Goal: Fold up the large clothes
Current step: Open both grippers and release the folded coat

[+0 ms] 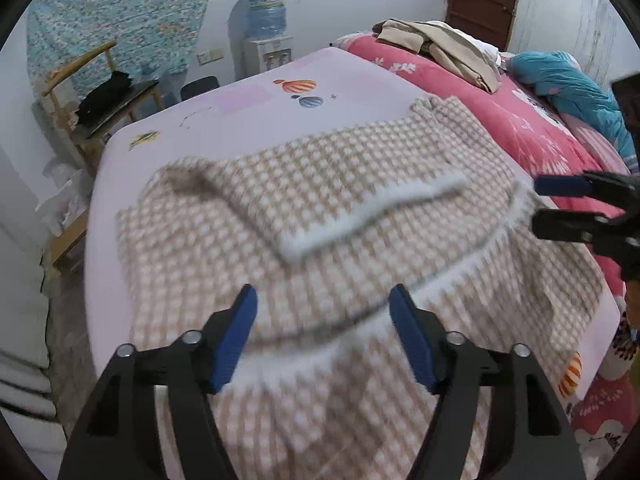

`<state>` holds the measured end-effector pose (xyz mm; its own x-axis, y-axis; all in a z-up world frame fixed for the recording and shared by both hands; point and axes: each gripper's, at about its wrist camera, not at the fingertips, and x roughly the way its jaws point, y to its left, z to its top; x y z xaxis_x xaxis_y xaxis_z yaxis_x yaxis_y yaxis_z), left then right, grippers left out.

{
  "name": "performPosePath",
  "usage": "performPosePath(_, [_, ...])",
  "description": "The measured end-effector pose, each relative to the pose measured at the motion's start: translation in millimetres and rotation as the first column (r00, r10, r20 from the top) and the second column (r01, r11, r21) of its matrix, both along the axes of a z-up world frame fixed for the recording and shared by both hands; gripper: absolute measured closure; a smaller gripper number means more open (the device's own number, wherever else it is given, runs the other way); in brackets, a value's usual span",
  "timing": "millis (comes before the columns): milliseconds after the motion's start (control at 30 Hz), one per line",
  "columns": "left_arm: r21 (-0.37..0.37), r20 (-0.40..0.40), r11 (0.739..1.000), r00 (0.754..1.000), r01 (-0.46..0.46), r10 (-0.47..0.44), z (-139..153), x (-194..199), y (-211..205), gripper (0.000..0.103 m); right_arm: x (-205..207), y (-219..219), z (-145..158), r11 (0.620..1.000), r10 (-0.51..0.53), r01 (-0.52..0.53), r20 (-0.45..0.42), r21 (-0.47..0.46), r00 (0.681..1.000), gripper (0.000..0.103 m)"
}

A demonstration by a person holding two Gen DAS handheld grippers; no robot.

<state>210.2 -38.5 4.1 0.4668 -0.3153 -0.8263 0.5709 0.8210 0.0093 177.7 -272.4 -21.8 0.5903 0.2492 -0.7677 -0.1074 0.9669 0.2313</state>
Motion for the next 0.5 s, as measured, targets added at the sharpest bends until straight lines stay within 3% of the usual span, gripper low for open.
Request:
performPosePath(267, [-0.019, 0.000, 0.990, 0.990, -0.139, 0.139, -3, -47, 26, 0.018, -47, 20, -13, 0.998, -0.054, 0.054, 0.002, 0.035, 0.999, 0.020])
performPosePath(500, [0.063, -0.005, 0.979, 0.981, -0.194, 0.194, -36, -74, 20, 0.015, -63, 45, -33, 0.996, -0.061, 0.060, -0.018, -0.059, 0.998, 0.020])
